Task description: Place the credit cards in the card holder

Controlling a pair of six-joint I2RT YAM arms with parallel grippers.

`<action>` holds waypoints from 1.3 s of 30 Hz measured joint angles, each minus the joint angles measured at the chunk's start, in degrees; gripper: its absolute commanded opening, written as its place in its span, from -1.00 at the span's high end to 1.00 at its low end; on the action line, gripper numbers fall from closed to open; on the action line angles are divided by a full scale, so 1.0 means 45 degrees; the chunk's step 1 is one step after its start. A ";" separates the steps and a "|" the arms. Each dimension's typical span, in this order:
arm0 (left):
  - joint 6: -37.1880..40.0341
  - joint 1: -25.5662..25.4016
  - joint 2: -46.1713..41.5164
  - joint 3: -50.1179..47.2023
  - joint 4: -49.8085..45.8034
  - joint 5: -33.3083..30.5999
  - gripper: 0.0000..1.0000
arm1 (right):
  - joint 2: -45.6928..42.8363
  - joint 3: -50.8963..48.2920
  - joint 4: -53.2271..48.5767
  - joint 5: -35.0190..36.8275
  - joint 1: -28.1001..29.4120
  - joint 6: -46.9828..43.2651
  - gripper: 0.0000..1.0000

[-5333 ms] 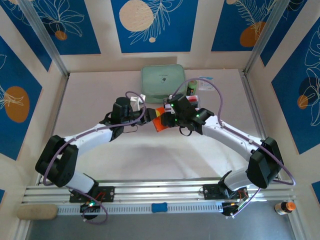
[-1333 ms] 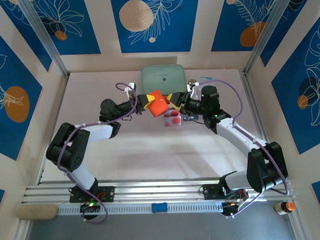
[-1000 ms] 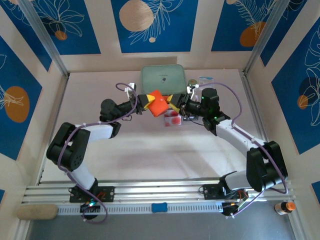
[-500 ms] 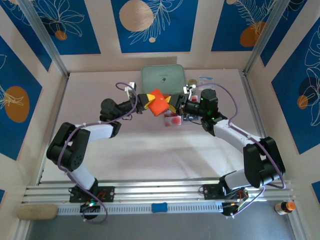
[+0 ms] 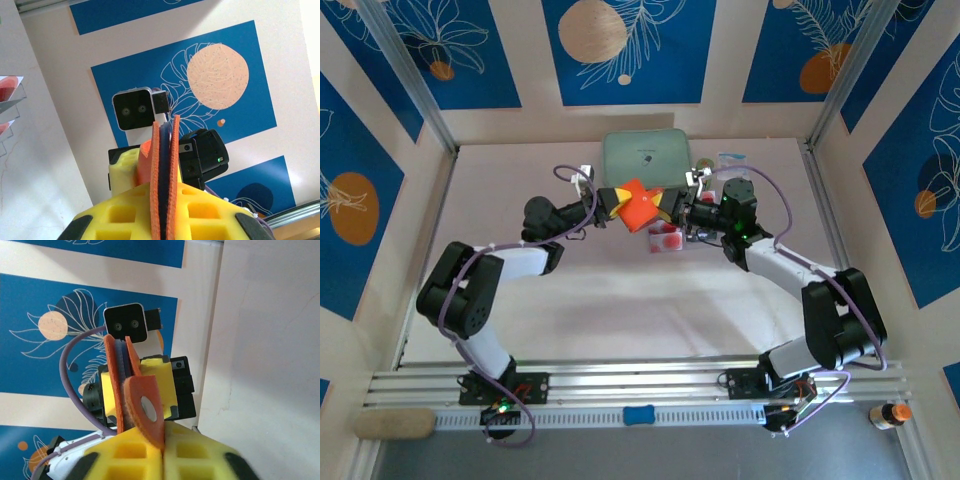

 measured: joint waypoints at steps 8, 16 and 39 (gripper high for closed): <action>0.0272 -0.0034 0.0223 0.0044 -0.0243 -0.0049 -0.17 | 0.0039 -0.0505 0.0325 -0.0253 -0.0083 0.0024 1.00; 0.1282 0.0039 0.0005 -0.0005 -0.1515 -0.0141 -1.00 | -0.0520 -0.1875 -0.0277 0.0287 -0.0359 -0.0471 1.00; 1.1676 -0.3050 -0.3060 0.4993 -2.1046 -0.8082 -1.00 | -0.2263 -0.3876 -0.2832 0.4478 0.0792 -0.1996 1.00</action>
